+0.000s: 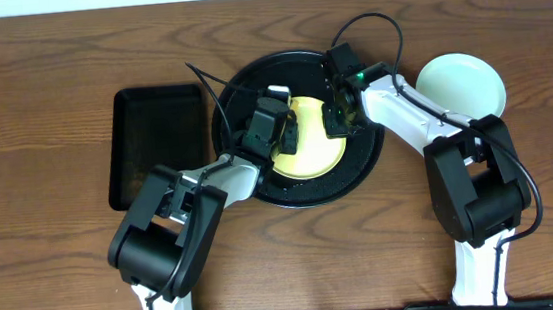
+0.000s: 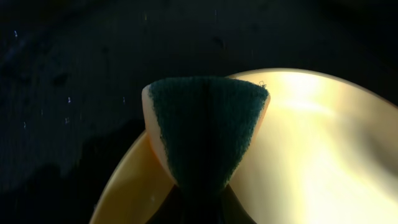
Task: Clean dirty plates on tray and stack at the side
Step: 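Scrub the sauce streak on the yellow plate with the left gripper's sponge, then move the sponge back over the black rectangular tray with the left gripper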
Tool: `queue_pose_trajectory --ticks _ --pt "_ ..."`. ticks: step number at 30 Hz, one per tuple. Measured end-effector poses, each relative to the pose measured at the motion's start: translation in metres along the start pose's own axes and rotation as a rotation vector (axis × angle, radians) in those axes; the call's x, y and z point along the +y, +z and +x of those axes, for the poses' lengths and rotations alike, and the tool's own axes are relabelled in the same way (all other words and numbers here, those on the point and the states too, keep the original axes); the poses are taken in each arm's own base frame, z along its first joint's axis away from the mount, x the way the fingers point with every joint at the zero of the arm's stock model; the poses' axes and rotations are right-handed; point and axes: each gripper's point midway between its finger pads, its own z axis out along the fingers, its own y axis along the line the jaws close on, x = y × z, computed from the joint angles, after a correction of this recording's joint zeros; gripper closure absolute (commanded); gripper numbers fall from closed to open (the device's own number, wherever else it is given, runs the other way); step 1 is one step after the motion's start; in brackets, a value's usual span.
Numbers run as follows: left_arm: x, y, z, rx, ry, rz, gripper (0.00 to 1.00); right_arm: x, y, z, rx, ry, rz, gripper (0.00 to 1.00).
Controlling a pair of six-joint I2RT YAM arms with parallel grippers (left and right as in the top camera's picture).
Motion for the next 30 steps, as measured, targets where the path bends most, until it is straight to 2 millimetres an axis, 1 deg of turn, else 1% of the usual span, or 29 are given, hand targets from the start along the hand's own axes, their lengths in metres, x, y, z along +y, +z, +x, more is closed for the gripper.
queue_pose_trajectory --ticks 8,12,14,16,18,19,21,22,24,26,27,28,30 --pt "0.001 0.010 -0.019 -0.115 -0.003 0.008 0.92 0.000 0.000 0.000 -0.001 0.000 0.000 0.99" --pt "0.004 0.009 -0.031 -0.165 -0.015 0.011 0.92 0.000 0.000 0.000 -0.001 0.000 0.000 0.99" --pt "0.005 0.005 -0.043 -0.201 -0.022 0.012 0.92 0.000 0.000 0.000 -0.001 0.000 -0.001 0.99" --pt "0.008 -0.007 -0.060 -0.245 -0.032 0.010 0.92 0.000 0.000 -0.001 -0.003 0.000 -0.001 0.99" --pt "0.009 -0.027 -0.087 -0.310 -0.045 0.009 0.92 0.000 0.000 -0.001 -0.003 0.000 0.000 0.99" --pt "0.009 -0.041 -0.102 -0.348 -0.051 0.012 0.92 0.000 0.000 -0.001 -0.003 0.000 0.000 0.99" --pt "0.007 -0.074 -0.134 -0.430 -0.062 0.022 0.92 0.000 0.000 -0.001 -0.003 0.000 0.000 0.99" --pt "0.006 -0.089 -0.145 -0.461 -0.066 0.028 0.92 0.000 0.000 -0.001 -0.004 0.000 0.000 0.99" --pt "0.008 -0.118 -0.162 -0.497 -0.073 0.030 0.92 0.000 0.000 -0.001 -0.004 0.000 0.000 0.99" --pt "0.018 -0.135 -0.167 -0.492 -0.082 0.010 0.92 0.000 0.000 -0.001 -0.004 0.000 0.000 0.99" --pt "0.026 -0.142 -0.167 -0.477 -0.089 -0.008 0.92 0.000 0.000 -0.001 -0.004 0.000 0.000 0.99" --pt "0.037 -0.146 -0.163 -0.453 -0.097 -0.032 0.92 0.000 0.000 -0.001 -0.004 0.000 0.000 0.99" --pt "0.063 -0.149 -0.150 -0.385 -0.121 -0.093 0.92 0.000 0.000 -0.001 -0.004 0.000 0.000 0.99"
